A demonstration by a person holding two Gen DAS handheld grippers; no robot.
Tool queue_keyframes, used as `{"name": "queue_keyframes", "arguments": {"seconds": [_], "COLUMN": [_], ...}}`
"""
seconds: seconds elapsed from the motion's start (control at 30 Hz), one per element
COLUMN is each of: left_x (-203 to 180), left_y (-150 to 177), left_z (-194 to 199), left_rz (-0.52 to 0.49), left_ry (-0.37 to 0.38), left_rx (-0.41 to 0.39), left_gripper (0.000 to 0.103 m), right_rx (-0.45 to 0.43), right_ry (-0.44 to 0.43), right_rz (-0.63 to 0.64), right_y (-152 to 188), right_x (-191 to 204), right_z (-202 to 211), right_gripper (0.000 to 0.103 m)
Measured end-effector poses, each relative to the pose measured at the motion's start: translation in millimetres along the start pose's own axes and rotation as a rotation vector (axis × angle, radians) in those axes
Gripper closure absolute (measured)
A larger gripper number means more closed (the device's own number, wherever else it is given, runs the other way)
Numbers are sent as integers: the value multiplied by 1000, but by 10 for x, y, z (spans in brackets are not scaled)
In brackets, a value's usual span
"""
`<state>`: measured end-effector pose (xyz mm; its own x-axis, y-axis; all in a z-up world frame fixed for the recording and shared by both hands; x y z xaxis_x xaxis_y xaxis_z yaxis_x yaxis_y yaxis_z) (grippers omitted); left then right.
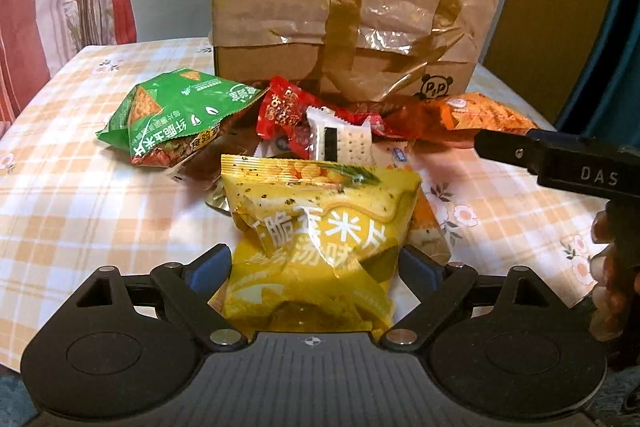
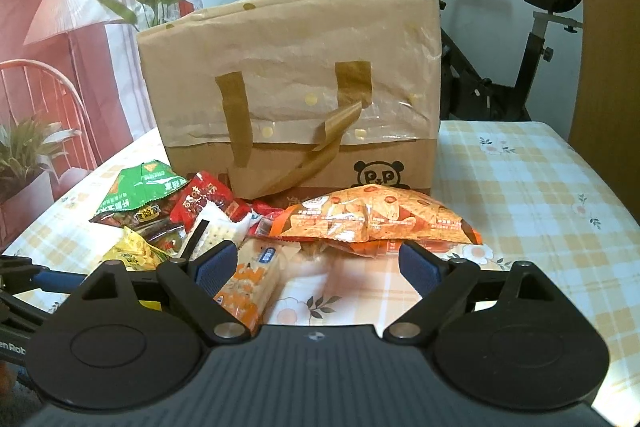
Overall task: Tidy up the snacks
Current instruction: 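Grasp the yellow corn chip bag with the left tool while the right tool grasps an orange biscuit bar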
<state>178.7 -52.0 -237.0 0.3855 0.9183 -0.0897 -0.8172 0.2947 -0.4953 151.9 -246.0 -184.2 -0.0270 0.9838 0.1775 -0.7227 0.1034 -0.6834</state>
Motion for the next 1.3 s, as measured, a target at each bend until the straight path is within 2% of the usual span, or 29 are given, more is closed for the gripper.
{"name": "queue_keyframes", "arguments": {"seconds": [0.13, 0.3, 0.37, 0.43, 0.5, 0.63, 0.87, 0.97, 1.13, 1.3], "left_x": [49, 186, 251, 304, 334, 328, 361, 391, 404, 390], "left_y": [14, 16, 17, 5, -14, -44, -57, -40, -26, -24], "left_z": [-43, 45, 127, 232, 332, 419, 429, 428, 438, 439], "left_rz": [22, 89, 129, 159, 171, 174, 183, 186, 195, 198], "left_ry": [-10, -31, -8, 0, -9, -37, -57, -58, -62, -68], "left_rx": [13, -18, -50, -93, -136, -181, -195, -194, -198, -199], "left_gripper": [11, 20, 21, 21, 21, 21, 21, 21, 21, 21], "right_rx": [11, 42, 53, 67, 89, 140, 206, 182, 167, 189], "right_ry": [-3, -21, -28, -44, -68, -98, -105, -85, -64, -8], "right_rz": [-1, 15, 18, 24, 39, 97, 176, 211, 195, 129], "right_y": [16, 71, 95, 113, 124, 119, 82, 109, 254, 344], "right_x": [7, 60, 74, 101, 151, 304, 556, 595, 430, 157], "right_z": [-20, -86, -115, -149, -200, -357, -688, -707, -575, -442], "right_gripper": [13, 13, 13, 21, 24, 37, 42, 43, 59, 62]}}
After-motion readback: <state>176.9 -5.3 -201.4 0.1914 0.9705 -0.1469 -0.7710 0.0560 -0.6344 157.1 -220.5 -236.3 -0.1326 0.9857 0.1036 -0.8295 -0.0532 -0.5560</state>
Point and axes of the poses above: each gripper's, at about its wrist camera, not at the fingertips, and z roughly against the way its jaws point, x to its left, y to its underside, the point moved 7 cm from there along -z, roughly the way its jaws point, and after that the axes turned 13 degrees about x, right-handed, at the moved point
